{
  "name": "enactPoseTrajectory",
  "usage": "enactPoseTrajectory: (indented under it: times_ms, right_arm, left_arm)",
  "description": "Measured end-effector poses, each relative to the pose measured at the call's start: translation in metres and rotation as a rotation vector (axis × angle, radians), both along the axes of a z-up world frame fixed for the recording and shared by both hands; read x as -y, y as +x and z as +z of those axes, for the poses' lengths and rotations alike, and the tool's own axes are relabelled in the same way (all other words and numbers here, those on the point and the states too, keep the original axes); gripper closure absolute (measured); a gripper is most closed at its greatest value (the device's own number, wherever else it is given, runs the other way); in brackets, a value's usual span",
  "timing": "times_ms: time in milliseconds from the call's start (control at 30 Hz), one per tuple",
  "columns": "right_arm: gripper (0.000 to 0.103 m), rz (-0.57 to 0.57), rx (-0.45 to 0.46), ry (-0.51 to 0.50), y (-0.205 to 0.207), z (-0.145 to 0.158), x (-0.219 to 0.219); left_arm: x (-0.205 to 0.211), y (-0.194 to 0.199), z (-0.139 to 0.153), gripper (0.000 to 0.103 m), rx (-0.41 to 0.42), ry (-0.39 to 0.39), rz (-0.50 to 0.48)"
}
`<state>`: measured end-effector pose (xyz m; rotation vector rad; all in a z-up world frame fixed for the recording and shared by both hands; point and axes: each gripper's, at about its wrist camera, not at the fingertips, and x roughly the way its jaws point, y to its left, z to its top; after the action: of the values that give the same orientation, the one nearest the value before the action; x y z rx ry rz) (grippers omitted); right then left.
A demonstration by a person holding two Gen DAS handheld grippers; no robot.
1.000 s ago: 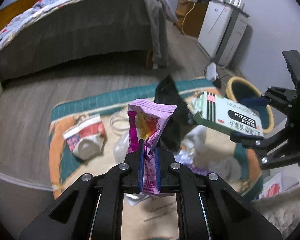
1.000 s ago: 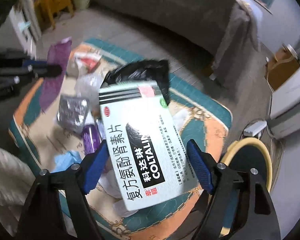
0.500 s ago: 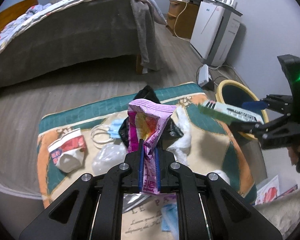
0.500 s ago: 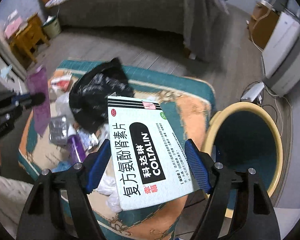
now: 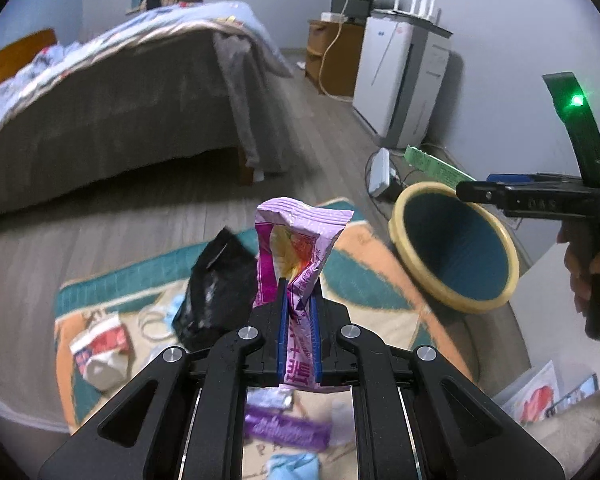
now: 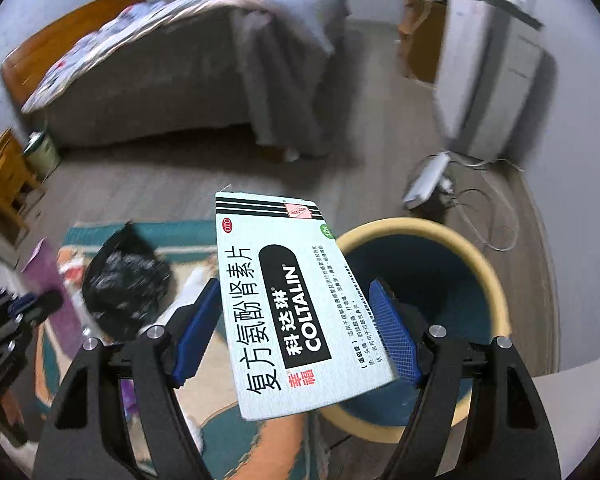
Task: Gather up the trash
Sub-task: 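Carry wrapper and box over the bin and open both tools to drop them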
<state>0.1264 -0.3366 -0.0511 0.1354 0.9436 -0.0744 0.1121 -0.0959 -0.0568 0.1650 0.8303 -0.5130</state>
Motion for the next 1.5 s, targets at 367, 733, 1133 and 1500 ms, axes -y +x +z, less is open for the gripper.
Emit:
enactPoseTrajectory:
  times_ms: [367, 733, 1133, 1500]
  right_arm:
    - [0.029, -0.234, -0.034, 0.097, -0.014, -0.023, 0.082]
    - [0.029, -0.34, -0.074, 0.188, -0.025, -0.047, 0.123]
    - [0.026, -0.365, -0.095, 0.211, -0.023, -0.056, 0.132]
    - [0.007, -0.335, -0.093, 0.216, -0.014, -0.053, 0.115]
  left_arm:
    - [0.097, 0.006, -0.007, 0.093, -0.07, -0.085, -0.083]
    - [0.186, 0.025, -0.014, 0.093, -0.094, -0.12, -0.181]
    - [0.199, 0.029, -0.02, 0.056, -0.076, -0.122, -0.171]
    - [0.149, 0.02, -0.004, 0.021, -0.037, -0.111, -0.103]
